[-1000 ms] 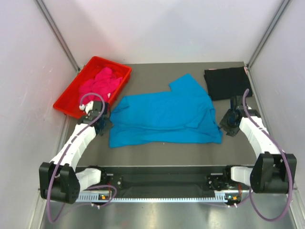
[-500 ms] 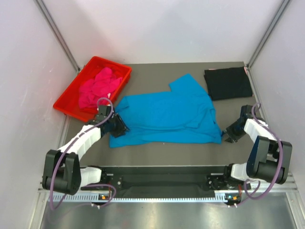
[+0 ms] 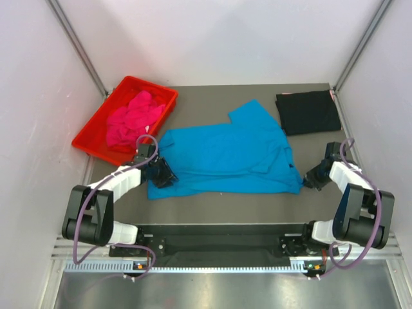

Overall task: Fold and stack the t-shirts
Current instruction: Fold the tshirt

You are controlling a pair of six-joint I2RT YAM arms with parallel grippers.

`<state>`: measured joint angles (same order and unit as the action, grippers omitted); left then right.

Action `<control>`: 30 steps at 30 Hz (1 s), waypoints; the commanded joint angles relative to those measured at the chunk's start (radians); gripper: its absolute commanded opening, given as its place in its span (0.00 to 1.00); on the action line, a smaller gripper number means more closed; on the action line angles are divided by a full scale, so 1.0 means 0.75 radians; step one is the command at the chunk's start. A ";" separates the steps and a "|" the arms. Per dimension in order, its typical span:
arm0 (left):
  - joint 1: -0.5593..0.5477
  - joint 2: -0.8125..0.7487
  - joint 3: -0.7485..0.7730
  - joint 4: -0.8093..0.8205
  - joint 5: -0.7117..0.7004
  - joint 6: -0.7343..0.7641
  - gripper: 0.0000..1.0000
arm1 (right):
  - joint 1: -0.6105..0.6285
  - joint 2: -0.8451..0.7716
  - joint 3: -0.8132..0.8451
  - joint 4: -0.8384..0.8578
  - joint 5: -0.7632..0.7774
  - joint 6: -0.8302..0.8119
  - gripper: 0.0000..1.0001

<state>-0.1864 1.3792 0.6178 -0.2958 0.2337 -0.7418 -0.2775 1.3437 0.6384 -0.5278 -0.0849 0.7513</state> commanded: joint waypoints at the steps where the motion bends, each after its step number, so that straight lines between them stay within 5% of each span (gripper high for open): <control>1: 0.001 0.028 -0.022 -0.062 -0.234 0.011 0.41 | -0.029 -0.010 0.075 -0.116 0.215 -0.091 0.00; 8: -0.001 -0.012 -0.026 -0.090 -0.273 -0.019 0.40 | -0.023 -0.100 0.122 -0.170 0.240 -0.143 0.00; 15: -0.005 -0.115 0.080 -0.119 -0.105 0.046 0.42 | 0.039 -0.094 0.233 -0.353 0.209 -0.186 0.35; 20: -0.007 -0.182 0.123 -0.115 -0.087 0.065 0.42 | 0.037 -0.149 0.249 -0.635 0.028 0.114 0.41; 23: -0.007 -0.158 0.138 -0.103 -0.060 0.093 0.43 | 0.035 -0.206 0.082 -0.604 -0.118 0.382 0.40; 30: -0.007 -0.109 0.123 -0.060 -0.027 0.122 0.43 | -0.023 -0.329 0.012 -0.648 -0.065 0.659 0.41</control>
<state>-0.1936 1.2846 0.6956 -0.3740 0.1936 -0.6769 -0.2695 1.1355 0.6277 -0.9688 -0.1326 1.0908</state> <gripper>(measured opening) 0.426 0.407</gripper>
